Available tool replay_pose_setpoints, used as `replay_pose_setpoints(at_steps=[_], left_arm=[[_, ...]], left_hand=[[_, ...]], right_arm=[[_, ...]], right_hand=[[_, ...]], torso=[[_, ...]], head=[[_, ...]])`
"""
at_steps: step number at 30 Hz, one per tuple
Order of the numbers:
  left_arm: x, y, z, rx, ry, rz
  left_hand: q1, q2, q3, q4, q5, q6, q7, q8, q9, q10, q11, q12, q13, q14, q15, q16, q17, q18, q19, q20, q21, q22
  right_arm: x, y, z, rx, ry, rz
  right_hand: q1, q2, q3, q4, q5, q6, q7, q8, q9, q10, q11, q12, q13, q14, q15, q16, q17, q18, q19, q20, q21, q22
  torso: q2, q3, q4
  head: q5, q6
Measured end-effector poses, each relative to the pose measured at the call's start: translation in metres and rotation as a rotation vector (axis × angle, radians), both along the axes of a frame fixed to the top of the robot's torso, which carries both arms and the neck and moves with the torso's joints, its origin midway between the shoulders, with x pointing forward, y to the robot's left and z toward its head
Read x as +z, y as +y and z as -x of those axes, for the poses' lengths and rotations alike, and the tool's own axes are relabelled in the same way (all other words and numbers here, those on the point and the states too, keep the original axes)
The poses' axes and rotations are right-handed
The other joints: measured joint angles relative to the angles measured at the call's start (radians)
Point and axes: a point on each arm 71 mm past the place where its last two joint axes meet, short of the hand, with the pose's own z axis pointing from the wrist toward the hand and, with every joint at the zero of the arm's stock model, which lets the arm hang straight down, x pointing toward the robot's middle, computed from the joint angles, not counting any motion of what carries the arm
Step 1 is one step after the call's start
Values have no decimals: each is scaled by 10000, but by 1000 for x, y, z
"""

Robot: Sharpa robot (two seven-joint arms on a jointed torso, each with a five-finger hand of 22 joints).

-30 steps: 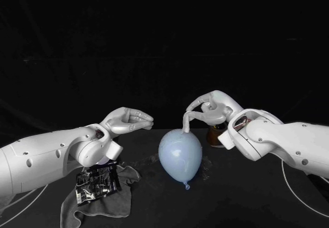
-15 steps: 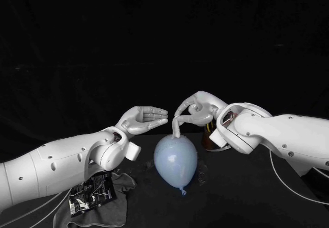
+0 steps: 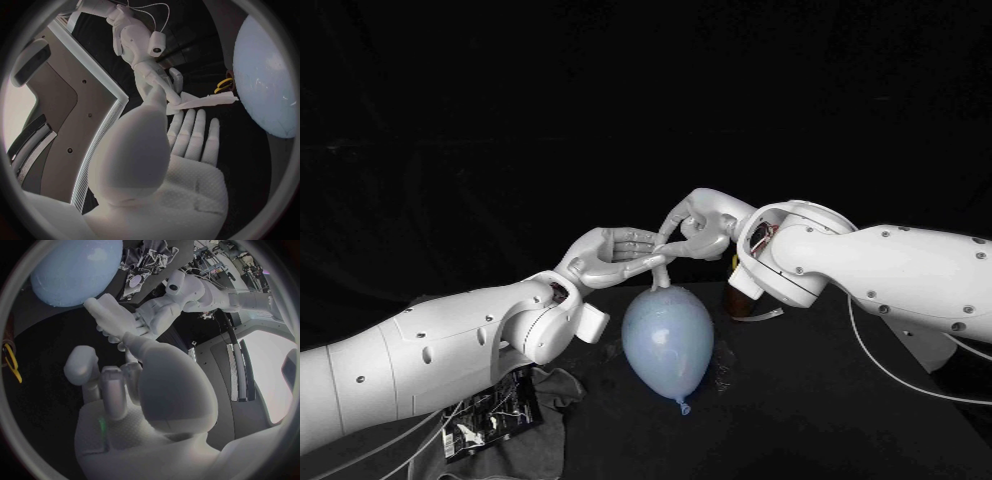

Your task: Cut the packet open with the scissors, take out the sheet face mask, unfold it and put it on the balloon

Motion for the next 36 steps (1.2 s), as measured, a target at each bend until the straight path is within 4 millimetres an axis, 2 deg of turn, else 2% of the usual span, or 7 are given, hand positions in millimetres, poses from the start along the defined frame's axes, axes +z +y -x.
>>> replay_pose_setpoints(at_steps=[4,6,10,15,17,29,36], left_arm=[[0,0,0,0,22,-8],[0,0,0,5,30,-13],[-1,1,0,53,51,-42],[-1,3,-2,182,114,-130],[-2,3,-3,236,151,-175],[-4,-1,-3,267,295,-582],[-5,-1,-3,281,295,-795]], left_hand=[[31,31,0,0,0,0,0,-1,38,38,37,0,0,435,-65,19,69,321,961,-9,178,56],[74,75,0,0,0,0,0,-1,67,37,37,0,0,582,-96,48,98,324,1232,1,194,69],[324,324,300,-44,0,122,32,0,112,266,-2,0,9,1011,-169,155,178,600,1940,3,314,111],[594,595,724,-112,0,347,57,1,144,528,-66,59,11,1322,-262,155,225,630,2292,7,317,111],[650,651,863,-138,0,453,83,1,158,652,-108,60,10,1422,-296,155,236,737,2420,-6,318,112],[613,615,1420,-52,0,1411,313,238,239,1292,-329,153,18,1664,-403,-17,258,783,2474,27,-115,93],[551,553,1749,-60,0,1686,321,238,222,1468,-362,149,18,1664,-403,-264,214,780,1708,26,-507,50]], right_arm=[[1,1,0,45,-95,214],[1,1,0,63,-141,292],[2,1,1,100,-219,419],[3,0,4,152,-307,501],[4,1,4,180,-336,512],[6,3,4,228,-483,561],[7,6,2,206,-540,618]], right_hand=[[0,0,30,-30,-1,16,16,0,16,0,0,0,0,0,0,-1,1,0,78,-1,75,0],[0,0,42,-42,-1,16,16,-1,18,0,0,0,-1,0,0,-1,4,-1,78,-1,76,2],[0,-1,42,-42,-2,16,16,-4,19,0,0,0,-2,0,0,-6,8,-1,78,-1,76,4],[0,-1,42,-42,-2,16,16,-7,17,0,0,0,-4,0,0,-11,7,-1,78,-1,76,8],[0,0,42,-42,-2,15,16,-10,15,0,0,0,-7,0,0,-11,7,-2,77,-1,76,8],[-105,-1,70,-70,-2,1,25,28,17,0,0,-1,-7,0,0,-1,-1,-1,76,-1,120,7],[-105,-1,73,-73,27,-2,23,28,29,0,0,-1,-2,0,0,12,-1,-1,77,-2,120,0]], torso=[[1,-4,3],[1,-4,3],[0,-3,5],[-4,2,5],[-5,2,2],[-4,5,-1],[-4,2,-1]], head=[[-12,-42],[-17,-53],[-35,-81],[-44,-109],[-39,-129],[-52,-184],[-68,-196]])
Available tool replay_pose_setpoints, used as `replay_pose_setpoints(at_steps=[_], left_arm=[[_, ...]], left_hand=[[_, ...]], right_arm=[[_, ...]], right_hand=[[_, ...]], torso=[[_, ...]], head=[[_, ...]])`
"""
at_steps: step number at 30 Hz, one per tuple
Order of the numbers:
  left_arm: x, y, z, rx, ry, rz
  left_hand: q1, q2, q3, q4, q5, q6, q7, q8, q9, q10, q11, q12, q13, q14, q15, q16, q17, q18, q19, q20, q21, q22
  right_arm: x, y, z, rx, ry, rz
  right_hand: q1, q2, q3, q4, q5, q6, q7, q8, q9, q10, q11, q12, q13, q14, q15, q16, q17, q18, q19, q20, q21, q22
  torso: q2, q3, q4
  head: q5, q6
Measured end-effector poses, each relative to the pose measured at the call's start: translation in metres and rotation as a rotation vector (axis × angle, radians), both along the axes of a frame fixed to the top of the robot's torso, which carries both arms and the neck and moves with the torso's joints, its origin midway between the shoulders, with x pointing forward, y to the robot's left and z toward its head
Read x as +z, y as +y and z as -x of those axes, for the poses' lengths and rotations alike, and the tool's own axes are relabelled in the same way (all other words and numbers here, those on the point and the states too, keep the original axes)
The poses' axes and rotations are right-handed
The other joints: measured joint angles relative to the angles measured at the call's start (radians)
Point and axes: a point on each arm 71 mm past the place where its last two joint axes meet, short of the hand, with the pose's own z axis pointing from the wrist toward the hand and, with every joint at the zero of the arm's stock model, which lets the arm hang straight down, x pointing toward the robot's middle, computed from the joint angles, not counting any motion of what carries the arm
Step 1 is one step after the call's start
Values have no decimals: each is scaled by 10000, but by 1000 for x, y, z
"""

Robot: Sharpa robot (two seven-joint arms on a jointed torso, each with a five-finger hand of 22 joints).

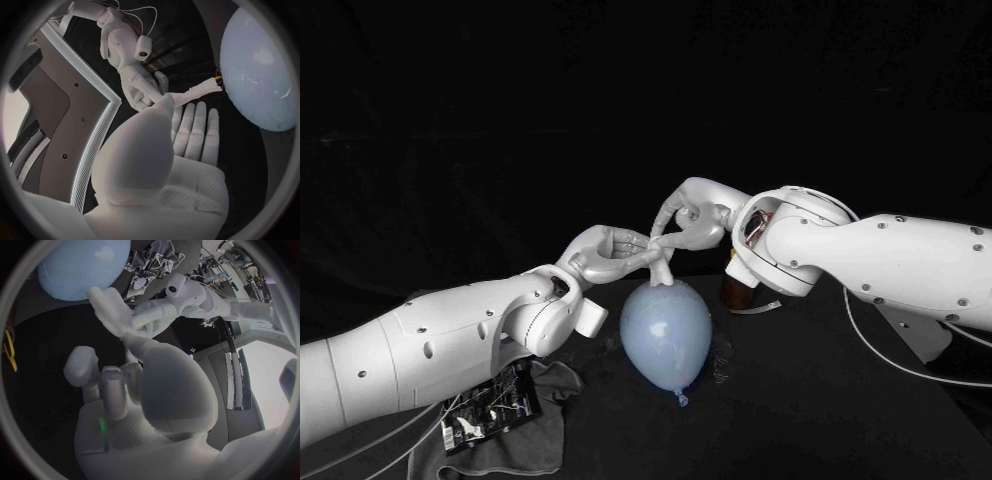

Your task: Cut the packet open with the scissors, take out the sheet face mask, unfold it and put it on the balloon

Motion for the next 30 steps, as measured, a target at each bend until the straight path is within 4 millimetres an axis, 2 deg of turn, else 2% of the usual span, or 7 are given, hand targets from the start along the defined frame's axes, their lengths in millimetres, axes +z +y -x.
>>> replay_pose_setpoints(at_steps=[6,8,11,15,20,23,30], left_arm=[[0,-2,0,-20,-6,-87],[0,-2,0,-23,-2,-93],[0,-3,0,-18,5,-96],[0,-3,0,-2,34,-75],[-1,-1,-1,47,144,26],[0,1,-1,41,251,149],[-1,4,0,-374,584,530]], left_hand=[[27,40,446,4,0,109,-36,-7,-25,54,-54,-60,-12,0,0,-90,-2,-1,11,-40,-28,14],[31,292,823,11,0,178,-72,-44,-24,126,-52,-112,-22,40,-39,-114,-2,0,508,-36,50,75],[98,582,1548,-27,0,240,-134,-45,-24,272,-93,-120,-22,215,-101,-114,-2,-3,781,-37,81,91],[14,696,2634,-109,-20,375,-270,59,93,688,-217,-119,-22,611,-215,-114,68,-5,1157,-57,255,131],[-561,416,3825,-313,-49,419,-271,351,333,982,-303,-120,-21,805,-271,-139,177,-6,1206,-109,277,110],[-863,358,4261,-503,-76,406,-263,481,462,981,-303,-120,-21,806,-271,-196,227,-8,1202,-105,223,86],[-1175,332,4537,-732,-81,268,-227,670,619,940,-261,-120,-20,798,-263,-309,277,-10,1150,-56,155,86]], right_arm=[[0,2,-1,-21,-33,67],[0,2,-1,-34,-44,85],[0,2,-1,-50,-57,110],[1,2,-2,-78,-84,134],[1,-1,-4,-155,-121,169],[0,-1,-4,-186,-129,188],[0,-1,-6,-204,-139,198]], right_hand=[[0,0,37,-37,0,-17,-12,-2,-1,0,0,0,2,0,0,-2,2,1,70,1,39,1],[0,0,37,-37,0,-18,-12,-3,-2,0,0,0,2,0,0,-4,4,0,70,2,39,2],[0,0,37,-37,0,-20,-11,-4,-3,0,0,0,2,0,0,-9,8,0,70,2,38,3],[0,0,37,-37,0,-23,-10,8,-1,0,0,0,1,0,0,-20,8,1,70,1,37,8],[1,-1,37,-37,-1,-48,-17,48,8,0,0,0,-3,0,0,-24,8,0,70,2,37,9],[1,-1,37,-37,-2,-49,-17,48,10,0,0,-1,-7,0,0,-25,7,0,69,2,37,8],[-41,-42,36,-37,-2,-50,-18,48,12,0,0,-38,-6,0,0,-49,0,0,69,2,36,6]], torso=[[0,-4,4],[1,-5,3],[0,-5,2],[0,-3,2],[-2,0,0],[-2,0,-4],[4,0,0]], head=[[-1,-20],[-2,-27],[-2,-35],[-2,-38],[-17,-31],[-27,-29],[-62,-50]])
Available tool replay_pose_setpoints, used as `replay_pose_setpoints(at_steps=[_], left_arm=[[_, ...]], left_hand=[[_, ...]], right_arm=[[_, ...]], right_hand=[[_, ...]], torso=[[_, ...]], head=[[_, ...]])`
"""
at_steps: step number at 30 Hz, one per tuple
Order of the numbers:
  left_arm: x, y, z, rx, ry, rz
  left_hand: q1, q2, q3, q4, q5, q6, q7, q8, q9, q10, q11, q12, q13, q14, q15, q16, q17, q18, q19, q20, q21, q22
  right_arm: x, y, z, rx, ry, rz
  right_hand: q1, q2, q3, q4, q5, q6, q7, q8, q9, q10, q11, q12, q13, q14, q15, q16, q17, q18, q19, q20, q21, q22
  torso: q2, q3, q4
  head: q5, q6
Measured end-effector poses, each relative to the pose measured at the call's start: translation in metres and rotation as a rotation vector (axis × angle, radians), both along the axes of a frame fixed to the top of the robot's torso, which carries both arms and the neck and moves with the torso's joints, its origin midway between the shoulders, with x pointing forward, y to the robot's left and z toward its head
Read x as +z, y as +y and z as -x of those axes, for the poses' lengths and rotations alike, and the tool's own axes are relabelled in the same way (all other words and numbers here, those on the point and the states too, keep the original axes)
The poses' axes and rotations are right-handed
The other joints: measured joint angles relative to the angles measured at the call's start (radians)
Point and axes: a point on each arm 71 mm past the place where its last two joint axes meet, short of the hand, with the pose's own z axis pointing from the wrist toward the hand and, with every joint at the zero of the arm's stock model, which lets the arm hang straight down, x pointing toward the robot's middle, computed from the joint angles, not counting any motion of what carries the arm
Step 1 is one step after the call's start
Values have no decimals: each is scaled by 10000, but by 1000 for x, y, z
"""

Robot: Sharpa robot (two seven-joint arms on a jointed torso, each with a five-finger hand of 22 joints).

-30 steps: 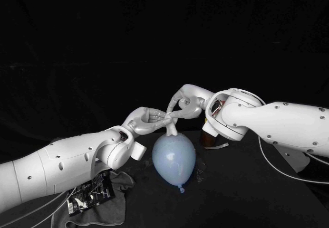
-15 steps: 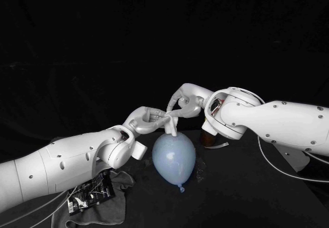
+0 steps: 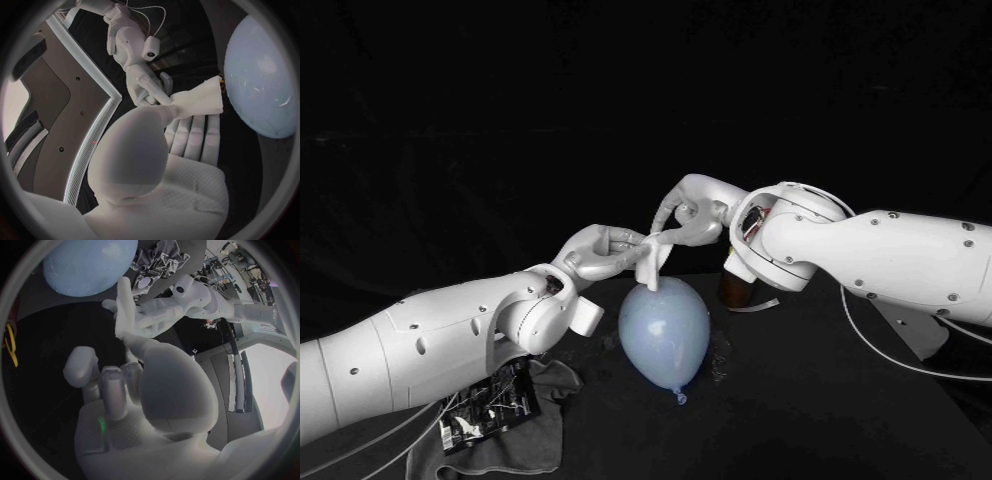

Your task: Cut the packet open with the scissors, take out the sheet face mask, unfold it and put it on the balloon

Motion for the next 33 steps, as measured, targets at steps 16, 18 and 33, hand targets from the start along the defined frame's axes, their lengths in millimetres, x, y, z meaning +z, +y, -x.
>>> replay_pose_setpoints(at_steps=[16,18,33], left_arm=[[-1,-2,3,-1004,704,628],[-1,-3,4,-1080,816,703],[-5,-3,4,-1120,1973,1428]], left_hand=[[-447,156,232,-233,-1,-274,150,262,161,-114,109,-25,1,252,9,60,191,-8,373,-72,179,66],[-568,178,258,-258,-2,-359,184,336,295,-243,121,-38,1,413,-14,118,239,-10,561,-152,282,92],[-1227,177,383,-153,2,-1455,-24,776,655,-572,316,-38,1,322,103,-193,216,41,566,-76,31,-39]], right_arm=[[0,3,-4,4,-47,0],[0,3,-5,-7,-52,1],[2,0,-5,-118,-228,-107]], right_hand=[[-55,30,29,-30,-25,9,6,-1,-2,-1,-1,0,8,0,0,34,4,-1,-1,0,-1,-2],[-55,30,29,-30,-25,9,6,-1,-3,-1,-2,0,8,0,0,31,9,-1,-1,0,-1,-1],[-52,30,29,-30,-24,5,2,-23,4,-17,-17,0,1,0,0,4,8,-1,-1,0,5,1]], torso=[[0,-5,1],[-1,-2,2],[-6,4,-4]], head=[[7,-67],[7,-75],[30,-115]])
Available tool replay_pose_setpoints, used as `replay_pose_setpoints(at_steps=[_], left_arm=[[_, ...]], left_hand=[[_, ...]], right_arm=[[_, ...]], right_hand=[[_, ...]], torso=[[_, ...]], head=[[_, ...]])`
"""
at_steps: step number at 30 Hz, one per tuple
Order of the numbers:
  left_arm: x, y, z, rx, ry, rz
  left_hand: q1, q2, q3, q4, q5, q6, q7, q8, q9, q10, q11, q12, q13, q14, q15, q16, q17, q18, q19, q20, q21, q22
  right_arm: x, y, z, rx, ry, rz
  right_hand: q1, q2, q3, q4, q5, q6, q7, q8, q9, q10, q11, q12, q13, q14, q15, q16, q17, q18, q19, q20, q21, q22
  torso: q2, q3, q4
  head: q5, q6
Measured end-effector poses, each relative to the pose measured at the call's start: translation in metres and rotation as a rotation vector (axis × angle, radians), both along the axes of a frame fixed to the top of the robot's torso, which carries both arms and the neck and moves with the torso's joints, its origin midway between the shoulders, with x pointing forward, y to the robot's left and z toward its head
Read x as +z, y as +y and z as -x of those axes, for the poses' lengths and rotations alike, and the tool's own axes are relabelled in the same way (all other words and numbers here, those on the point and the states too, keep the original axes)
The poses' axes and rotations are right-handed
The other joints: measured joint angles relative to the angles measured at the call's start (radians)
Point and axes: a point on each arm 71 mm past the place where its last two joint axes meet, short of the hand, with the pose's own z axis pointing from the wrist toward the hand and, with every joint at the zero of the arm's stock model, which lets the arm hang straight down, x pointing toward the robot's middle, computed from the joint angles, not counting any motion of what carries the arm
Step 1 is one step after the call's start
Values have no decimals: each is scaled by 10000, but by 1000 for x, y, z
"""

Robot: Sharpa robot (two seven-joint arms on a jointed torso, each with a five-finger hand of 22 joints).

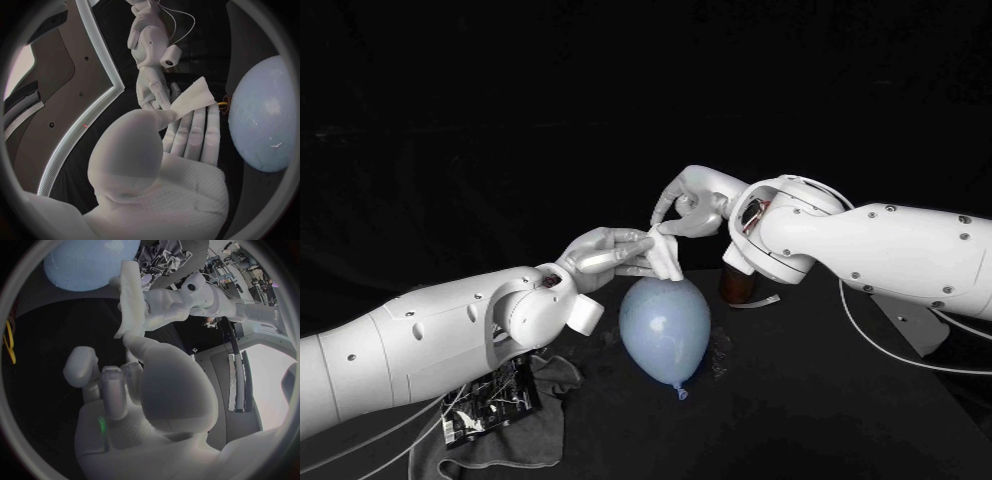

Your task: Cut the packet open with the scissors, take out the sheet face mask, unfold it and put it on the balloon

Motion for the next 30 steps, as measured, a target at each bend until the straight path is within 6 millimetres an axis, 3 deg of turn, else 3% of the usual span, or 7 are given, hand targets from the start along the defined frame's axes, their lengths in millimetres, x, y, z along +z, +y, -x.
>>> replay_pose_setpoints(at_steps=[7,10,24,30], left_arm=[[-1,1,0,90,385,166],[-2,2,-1,119,510,207],[-4,5,-1,202,747,232],[-6,6,-1,214,789,243]], left_hand=[[-320,-655,-688,4,1,-160,-16,181,84,-71,2,0,1,-38,38,-98,-10,-1,-268,91,-252,-9],[-263,-818,-842,-124,1,-160,-16,239,88,-71,2,0,1,-38,38,-155,-10,-2,-268,91,-252,-9],[-58,-1023,-1052,-452,1,-193,17,297,46,-70,1,1,1,-38,38,-194,-10,-14,-268,91,-329,2],[-140,-727,-1028,-305,0,-194,17,297,-39,-70,1,0,1,-38,38,-271,-1,-22,-268,91,-405,2]], right_arm=[[1,-1,0,-116,-151,-62],[2,-2,-1,-169,-216,-86],[3,-4,-3,-363,-357,-130],[3,-6,-3,-412,-363,-119]], right_hand=[[1,-1,0,0,0,-2,-1,54,-2,0,0,0,-1,0,0,31,-8,0,0,0,33,-6],[1,-1,0,0,0,-2,-2,55,-4,0,0,0,0,0,0,34,-8,0,0,0,33,-7],[2,-1,0,1,0,-19,-19,55,5,-1,-1,0,7,0,0,27,1,0,-1,0,32,0],[2,-2,16,-16,0,-21,-20,49,5,-1,-1,0,6,0,0,22,1,0,4,-4,48,1]], torso=[[0,-3,4],[0,-4,5],[1,-5,4],[0,-5,4]], head=[[3,-2],[10,6],[10,-5],[21,20]])
